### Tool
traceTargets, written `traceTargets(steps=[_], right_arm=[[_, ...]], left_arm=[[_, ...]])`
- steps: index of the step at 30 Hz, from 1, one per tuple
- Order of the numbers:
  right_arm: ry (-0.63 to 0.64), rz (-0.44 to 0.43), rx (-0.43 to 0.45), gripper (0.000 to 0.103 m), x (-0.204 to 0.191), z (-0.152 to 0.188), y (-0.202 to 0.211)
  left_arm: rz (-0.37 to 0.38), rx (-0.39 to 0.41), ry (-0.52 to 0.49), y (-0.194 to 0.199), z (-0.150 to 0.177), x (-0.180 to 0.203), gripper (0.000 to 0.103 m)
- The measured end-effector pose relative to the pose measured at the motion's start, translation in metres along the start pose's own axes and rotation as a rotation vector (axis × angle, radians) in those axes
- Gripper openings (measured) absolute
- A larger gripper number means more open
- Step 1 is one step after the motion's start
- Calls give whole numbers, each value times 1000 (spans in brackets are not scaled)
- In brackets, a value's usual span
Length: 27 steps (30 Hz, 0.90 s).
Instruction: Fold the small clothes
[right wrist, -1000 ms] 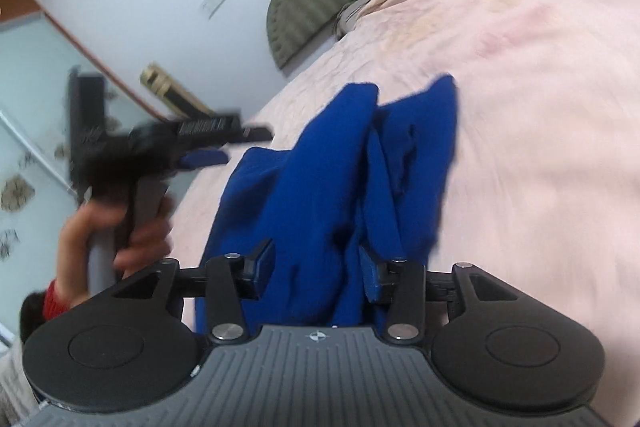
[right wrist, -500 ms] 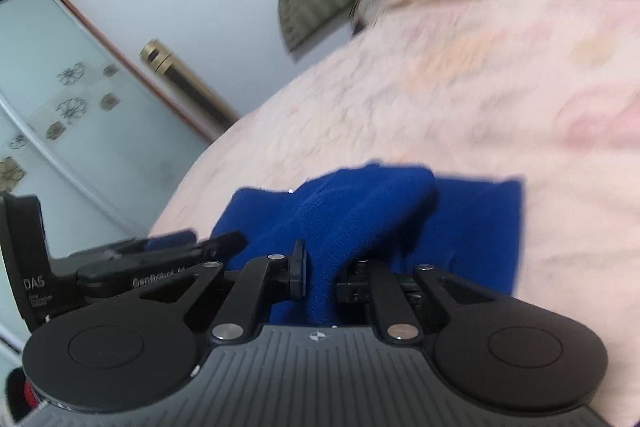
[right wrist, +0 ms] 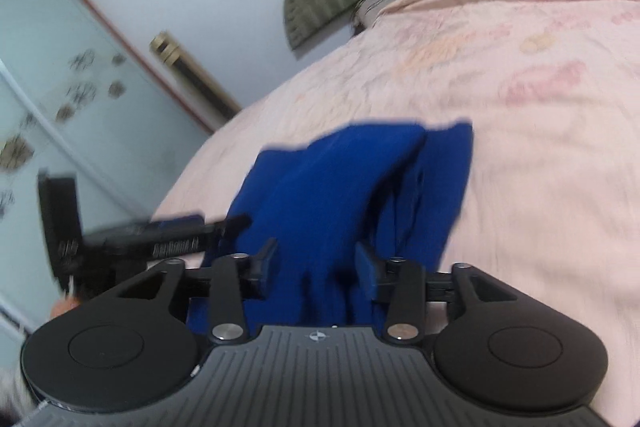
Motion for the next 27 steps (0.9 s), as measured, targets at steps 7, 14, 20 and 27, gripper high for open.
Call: traceTargets(steps=[7, 14, 20, 27], right_arm=[[-36, 92, 34, 10, 10, 34, 22], [-42, 110, 64, 8, 11, 42, 41], [-104, 95, 110, 66, 24, 22, 43], [-172, 62, 74, 78, 54, -24, -5]], left_arm=[[33, -6, 28, 20, 21, -1, 82], [50, 4, 30, 32, 29, -6, 83], [191, -39, 203, 11, 31, -23, 83], [432, -142, 514, -40, 20, -46, 84]])
Point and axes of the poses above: each gripper's, at about its wrist camera, not at the fingertips, and y roughly against the way its jaws point, x to its right, z to its underside, the point moved 10 cm from there along -y, roughly the way its jaws point, and after that the axes turned 2 degrees about -y, right-handed, at the moved point
